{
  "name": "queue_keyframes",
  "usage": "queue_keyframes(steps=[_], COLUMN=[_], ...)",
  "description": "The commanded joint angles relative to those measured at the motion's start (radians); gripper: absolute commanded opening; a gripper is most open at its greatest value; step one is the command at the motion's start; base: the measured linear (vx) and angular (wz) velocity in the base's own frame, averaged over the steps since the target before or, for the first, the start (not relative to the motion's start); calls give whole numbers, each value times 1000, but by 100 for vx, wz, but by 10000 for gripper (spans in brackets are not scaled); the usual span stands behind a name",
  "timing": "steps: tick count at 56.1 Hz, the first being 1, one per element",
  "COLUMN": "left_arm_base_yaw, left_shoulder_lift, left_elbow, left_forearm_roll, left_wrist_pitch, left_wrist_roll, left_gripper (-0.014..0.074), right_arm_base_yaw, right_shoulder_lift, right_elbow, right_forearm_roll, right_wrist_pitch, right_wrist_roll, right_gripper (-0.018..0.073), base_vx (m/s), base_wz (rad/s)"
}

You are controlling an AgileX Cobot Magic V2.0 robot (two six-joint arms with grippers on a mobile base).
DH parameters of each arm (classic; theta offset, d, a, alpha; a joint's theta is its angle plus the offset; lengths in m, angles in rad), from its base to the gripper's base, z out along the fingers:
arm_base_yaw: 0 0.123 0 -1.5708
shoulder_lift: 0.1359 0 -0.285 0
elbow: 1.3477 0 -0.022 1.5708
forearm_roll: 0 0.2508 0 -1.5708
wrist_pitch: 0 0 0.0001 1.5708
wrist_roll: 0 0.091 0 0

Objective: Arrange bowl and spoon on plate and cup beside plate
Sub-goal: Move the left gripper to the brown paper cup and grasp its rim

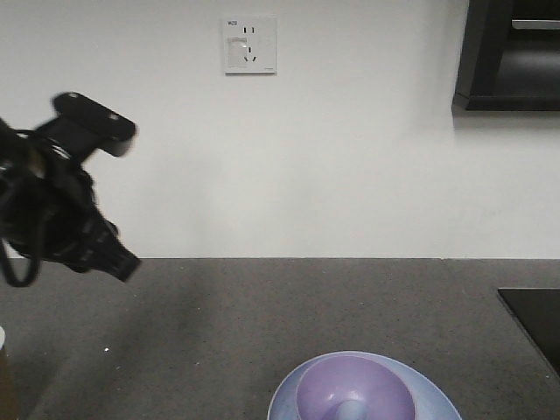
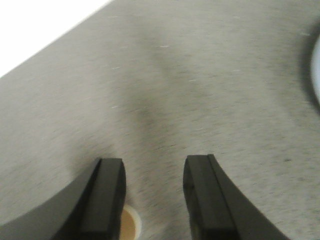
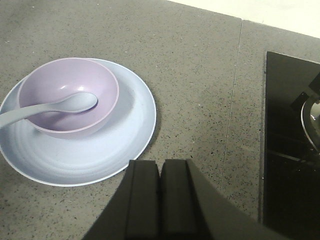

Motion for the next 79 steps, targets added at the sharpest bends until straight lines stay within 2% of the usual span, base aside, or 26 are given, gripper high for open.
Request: queue_keyframes(steps=[1,8,17,32,51,58,67,73,79], left_arm_base_yaw=[65,162,225,236,245,246,246,242,226], left_shoulder_lift=[-83,-122,-133,-129,-97,-74,-70,-74,-99], left_elbow=[14,128,305,505,537,537,536,533,532], left_forearm_roll=[37,57,57,47,49,48,49,47,-4], left_wrist_pitch=[-6,-7,-57,-218,-274,-272,-281,-284,-284], left_wrist_roll=[-8,-7,-6,-13,-10,-10,-9,-9,11], left_gripper=[418,418,418,418,396,300,1,-8,-8], right_arm_base_yaw=[0,0,0,0,0,0,0,0,0], right_shoulder_lift=[2,2,2,2,2,2,2,2,2], right_elbow=[-24,-24,-24,-24,-24,-24,-24,-24,-24], right_forearm_roll=[-13,-13,-8,-1,2,3,3,3,3], right_wrist_pitch=[-65,-65,-61,-61,-56,-48,-44,-44,-43], right_wrist_roll=[-7,-6,-6,-6,-7,-7,-7,-7,-7], right_gripper=[-8,-8,-8,-8,-8,-8,-8,-8,-8], base_vx=[0,0,0,0,0,0,0,0,0], base_wz=[0,0,0,0,0,0,0,0,0])
